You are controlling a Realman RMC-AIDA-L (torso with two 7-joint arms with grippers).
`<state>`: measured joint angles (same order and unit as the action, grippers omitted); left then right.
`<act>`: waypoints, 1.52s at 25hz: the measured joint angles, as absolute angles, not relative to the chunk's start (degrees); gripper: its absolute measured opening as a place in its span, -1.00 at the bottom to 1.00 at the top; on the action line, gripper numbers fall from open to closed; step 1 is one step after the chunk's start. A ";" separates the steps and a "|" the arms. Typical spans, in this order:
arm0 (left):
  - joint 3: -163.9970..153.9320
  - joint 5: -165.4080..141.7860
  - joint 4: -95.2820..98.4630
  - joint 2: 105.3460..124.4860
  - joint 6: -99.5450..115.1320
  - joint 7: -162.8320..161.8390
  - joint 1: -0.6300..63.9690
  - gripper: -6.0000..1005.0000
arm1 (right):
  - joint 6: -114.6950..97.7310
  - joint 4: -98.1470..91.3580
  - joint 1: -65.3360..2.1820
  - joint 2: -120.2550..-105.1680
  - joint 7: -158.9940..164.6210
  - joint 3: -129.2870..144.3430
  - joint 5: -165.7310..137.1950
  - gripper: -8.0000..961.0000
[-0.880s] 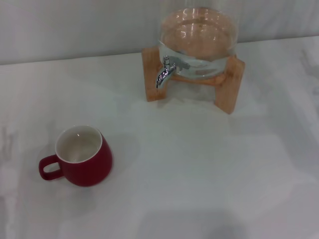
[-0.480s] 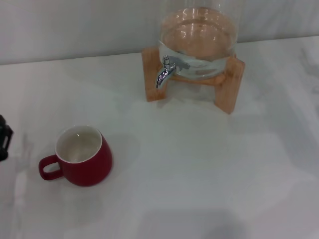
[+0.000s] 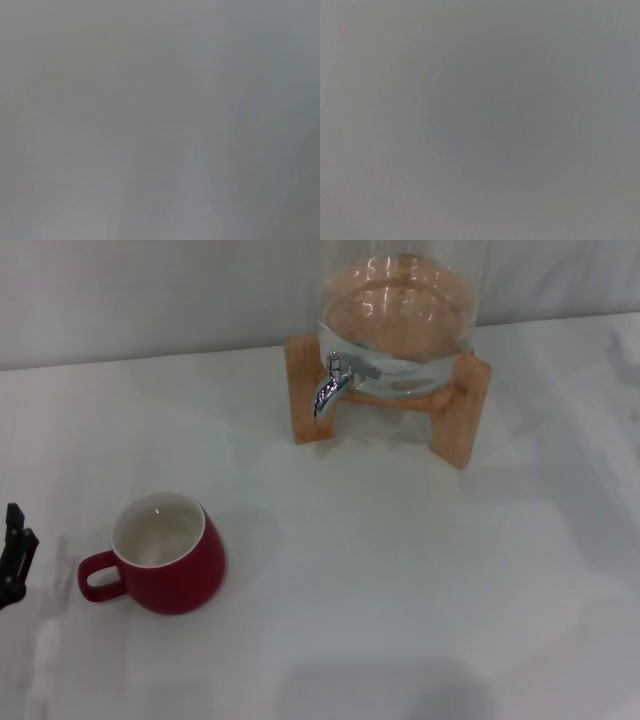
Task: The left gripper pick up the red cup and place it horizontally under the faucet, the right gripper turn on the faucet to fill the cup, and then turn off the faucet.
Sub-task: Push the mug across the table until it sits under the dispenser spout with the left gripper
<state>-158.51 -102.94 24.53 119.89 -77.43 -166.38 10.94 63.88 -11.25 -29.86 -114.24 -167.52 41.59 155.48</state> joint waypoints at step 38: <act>-163.11 -111.52 26.79 119.97 -76.96 -164.97 2.60 0.76 | 61.00 -13.45 -31.86 -114.25 -167.70 41.68 154.95 0.47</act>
<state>-163.11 -111.52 26.79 119.97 -76.96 -164.97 2.60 61.00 -13.45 -31.86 -114.25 -167.70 41.68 154.95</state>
